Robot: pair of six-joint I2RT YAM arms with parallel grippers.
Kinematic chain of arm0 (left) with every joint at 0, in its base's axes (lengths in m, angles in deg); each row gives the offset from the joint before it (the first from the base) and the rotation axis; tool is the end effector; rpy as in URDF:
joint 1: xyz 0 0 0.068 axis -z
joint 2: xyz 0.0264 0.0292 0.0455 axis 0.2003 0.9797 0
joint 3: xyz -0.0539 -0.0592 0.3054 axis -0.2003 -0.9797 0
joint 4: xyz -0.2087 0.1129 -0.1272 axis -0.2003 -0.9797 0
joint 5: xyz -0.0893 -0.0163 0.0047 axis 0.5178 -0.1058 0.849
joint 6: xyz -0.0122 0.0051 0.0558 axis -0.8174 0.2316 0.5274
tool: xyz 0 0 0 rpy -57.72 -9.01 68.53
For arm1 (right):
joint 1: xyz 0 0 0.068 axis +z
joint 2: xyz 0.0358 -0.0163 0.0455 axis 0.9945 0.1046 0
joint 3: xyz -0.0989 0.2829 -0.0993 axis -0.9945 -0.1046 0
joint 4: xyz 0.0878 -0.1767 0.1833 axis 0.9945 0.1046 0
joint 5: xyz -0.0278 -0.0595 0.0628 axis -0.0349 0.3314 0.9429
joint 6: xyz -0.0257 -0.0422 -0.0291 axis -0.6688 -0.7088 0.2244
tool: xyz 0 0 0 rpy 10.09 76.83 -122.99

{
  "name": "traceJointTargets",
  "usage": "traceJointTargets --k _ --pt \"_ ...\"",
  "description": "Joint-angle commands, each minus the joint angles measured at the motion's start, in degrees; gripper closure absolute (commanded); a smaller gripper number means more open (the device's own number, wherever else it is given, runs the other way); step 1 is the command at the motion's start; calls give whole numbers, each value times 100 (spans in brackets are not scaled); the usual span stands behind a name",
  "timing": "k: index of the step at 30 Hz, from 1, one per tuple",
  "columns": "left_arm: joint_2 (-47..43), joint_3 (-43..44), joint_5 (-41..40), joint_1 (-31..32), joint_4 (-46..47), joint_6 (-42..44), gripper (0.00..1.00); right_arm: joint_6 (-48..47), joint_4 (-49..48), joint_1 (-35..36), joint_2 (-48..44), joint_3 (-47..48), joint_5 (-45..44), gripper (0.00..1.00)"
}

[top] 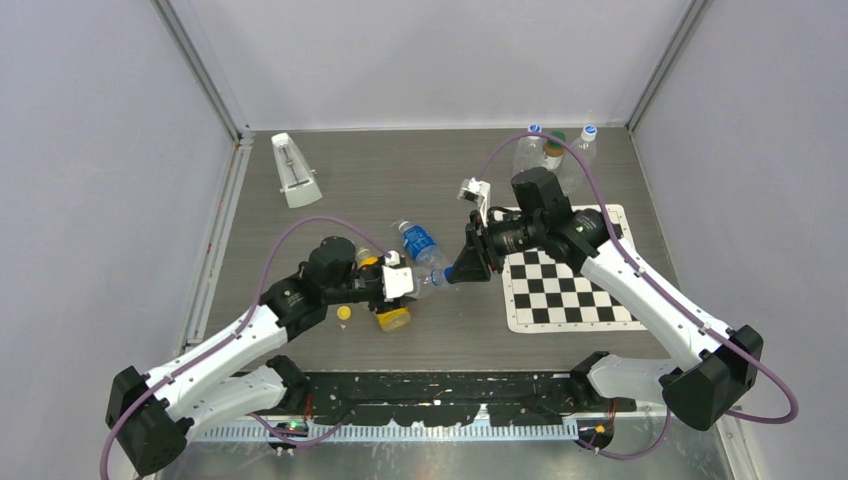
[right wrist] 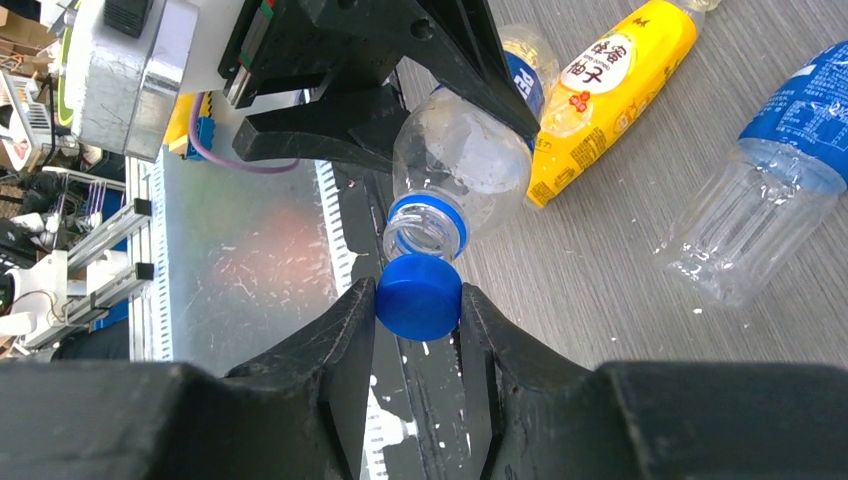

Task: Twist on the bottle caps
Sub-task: Screw the bottle cap onto the plastic bottle.

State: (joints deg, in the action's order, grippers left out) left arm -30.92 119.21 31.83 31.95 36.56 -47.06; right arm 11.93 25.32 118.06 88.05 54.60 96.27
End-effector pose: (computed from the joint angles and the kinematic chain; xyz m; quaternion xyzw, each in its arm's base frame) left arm 0.1228 -0.1430 0.3049 0.5950 0.5777 -0.2652 0.4919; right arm 0.1851 0.1620 0.3888 -0.4120 0.7347 0.4690 0.2657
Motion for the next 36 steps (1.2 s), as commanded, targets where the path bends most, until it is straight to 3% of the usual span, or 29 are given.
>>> traceJointTargets --k 1,24,36 --pt "59 340 132 35 61 -146 71 20 -468 60 -58 -56 1 83" --pt "252 683 244 35 -386 -385 83 158 -642 206 105 -69 -36 83" --pt "443 1048 205 38 -807 -746 84 -107 -380 312 232 89 -129 83"
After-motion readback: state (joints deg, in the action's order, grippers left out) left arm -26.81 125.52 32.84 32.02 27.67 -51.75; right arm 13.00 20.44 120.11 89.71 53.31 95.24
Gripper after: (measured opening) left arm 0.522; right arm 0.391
